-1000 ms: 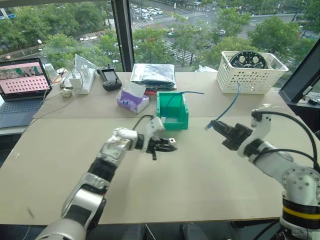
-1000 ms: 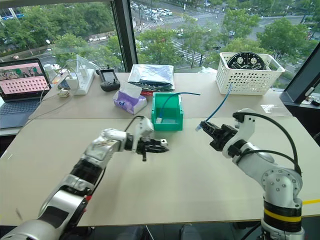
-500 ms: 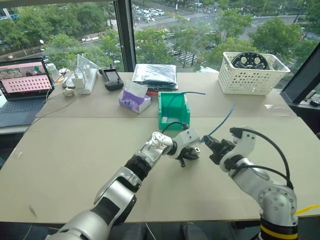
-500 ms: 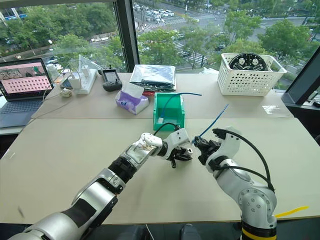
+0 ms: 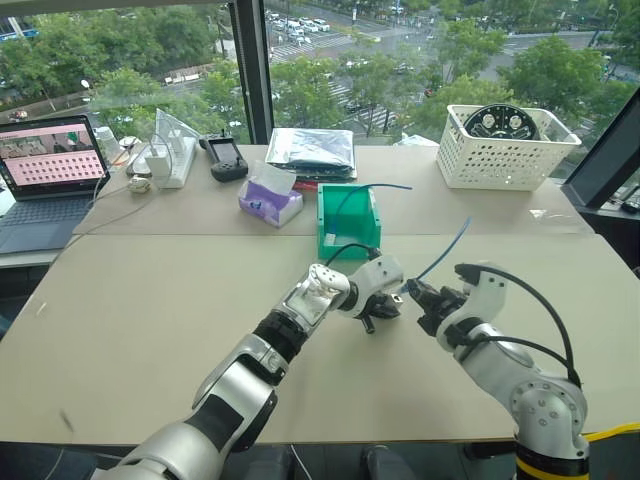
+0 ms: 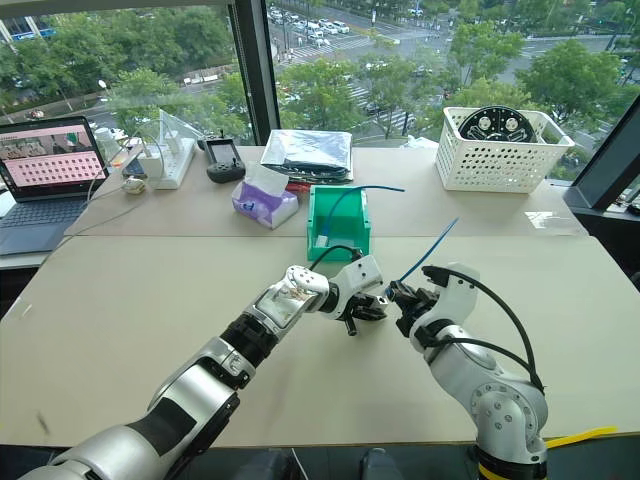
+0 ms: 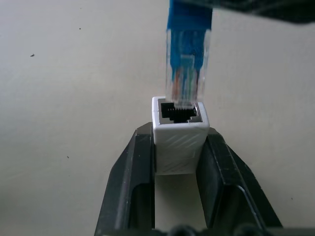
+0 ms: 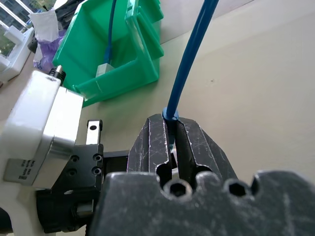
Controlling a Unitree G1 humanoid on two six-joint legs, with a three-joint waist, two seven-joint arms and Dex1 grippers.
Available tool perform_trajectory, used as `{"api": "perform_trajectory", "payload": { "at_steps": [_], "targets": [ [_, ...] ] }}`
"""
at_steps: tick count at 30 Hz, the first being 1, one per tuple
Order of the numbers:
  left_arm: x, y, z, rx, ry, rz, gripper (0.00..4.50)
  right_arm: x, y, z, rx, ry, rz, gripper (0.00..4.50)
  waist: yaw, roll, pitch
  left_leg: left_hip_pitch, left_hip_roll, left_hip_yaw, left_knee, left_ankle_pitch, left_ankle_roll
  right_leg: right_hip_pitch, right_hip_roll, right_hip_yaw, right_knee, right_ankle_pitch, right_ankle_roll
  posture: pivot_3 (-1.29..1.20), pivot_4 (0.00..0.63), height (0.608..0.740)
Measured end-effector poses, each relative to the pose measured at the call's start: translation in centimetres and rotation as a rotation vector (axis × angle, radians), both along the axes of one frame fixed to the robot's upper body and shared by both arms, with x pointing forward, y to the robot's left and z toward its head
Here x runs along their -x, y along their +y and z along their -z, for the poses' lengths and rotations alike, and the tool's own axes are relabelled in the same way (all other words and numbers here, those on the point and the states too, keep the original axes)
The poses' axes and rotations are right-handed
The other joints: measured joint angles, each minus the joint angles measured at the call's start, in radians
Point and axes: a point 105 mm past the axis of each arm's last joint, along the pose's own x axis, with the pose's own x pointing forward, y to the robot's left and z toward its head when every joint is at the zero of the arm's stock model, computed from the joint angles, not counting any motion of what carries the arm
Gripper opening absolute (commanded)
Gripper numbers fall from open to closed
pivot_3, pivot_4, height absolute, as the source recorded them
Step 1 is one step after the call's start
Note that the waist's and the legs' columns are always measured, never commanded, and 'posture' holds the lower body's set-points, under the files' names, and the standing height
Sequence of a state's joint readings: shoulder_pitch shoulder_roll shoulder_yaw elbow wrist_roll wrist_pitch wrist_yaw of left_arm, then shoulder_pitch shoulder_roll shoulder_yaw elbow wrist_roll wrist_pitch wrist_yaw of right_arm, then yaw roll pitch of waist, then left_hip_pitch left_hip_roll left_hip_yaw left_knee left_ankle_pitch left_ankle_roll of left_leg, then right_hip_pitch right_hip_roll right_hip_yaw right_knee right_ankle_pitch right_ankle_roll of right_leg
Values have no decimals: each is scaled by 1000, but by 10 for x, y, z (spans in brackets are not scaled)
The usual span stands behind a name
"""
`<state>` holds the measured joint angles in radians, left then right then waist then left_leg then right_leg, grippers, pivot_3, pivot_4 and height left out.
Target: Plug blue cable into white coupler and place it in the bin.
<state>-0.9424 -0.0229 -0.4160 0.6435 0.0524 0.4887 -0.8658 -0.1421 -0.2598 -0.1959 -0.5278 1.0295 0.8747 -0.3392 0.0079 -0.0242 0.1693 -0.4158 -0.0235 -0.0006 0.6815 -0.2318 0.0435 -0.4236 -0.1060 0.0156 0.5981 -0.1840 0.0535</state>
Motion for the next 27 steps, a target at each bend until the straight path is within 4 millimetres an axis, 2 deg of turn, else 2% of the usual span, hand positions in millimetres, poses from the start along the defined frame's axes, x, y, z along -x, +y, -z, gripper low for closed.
{"api": "perform_trajectory", "payload": {
  "at_steps": [10,16,24,27],
  "targets": [
    [0,1,0,3,8,-6,666,-2,-6,6,-2,-36,-3,0,-2,0,0,1,0,0,0,0,0,0,0,0,1,0,0,0,150,734],
    [-2,2,0,6,15,-16,666,-6,-2,9,-4,-43,-6,0,-3,0,0,2,0,0,1,0,0,0,0,1,3,0,0,0,150,734],
    [-4,4,0,18,30,-36,666,-12,1,11,50,-45,-20,0,-7,0,0,2,0,0,2,0,-1,0,0,1,5,-1,1,0,150,734],
    [-5,3,0,25,37,-47,666,-13,2,9,119,-52,-36,0,-8,0,0,3,0,0,3,1,-1,1,0,1,6,-2,3,0,150,734]
  ]
}}
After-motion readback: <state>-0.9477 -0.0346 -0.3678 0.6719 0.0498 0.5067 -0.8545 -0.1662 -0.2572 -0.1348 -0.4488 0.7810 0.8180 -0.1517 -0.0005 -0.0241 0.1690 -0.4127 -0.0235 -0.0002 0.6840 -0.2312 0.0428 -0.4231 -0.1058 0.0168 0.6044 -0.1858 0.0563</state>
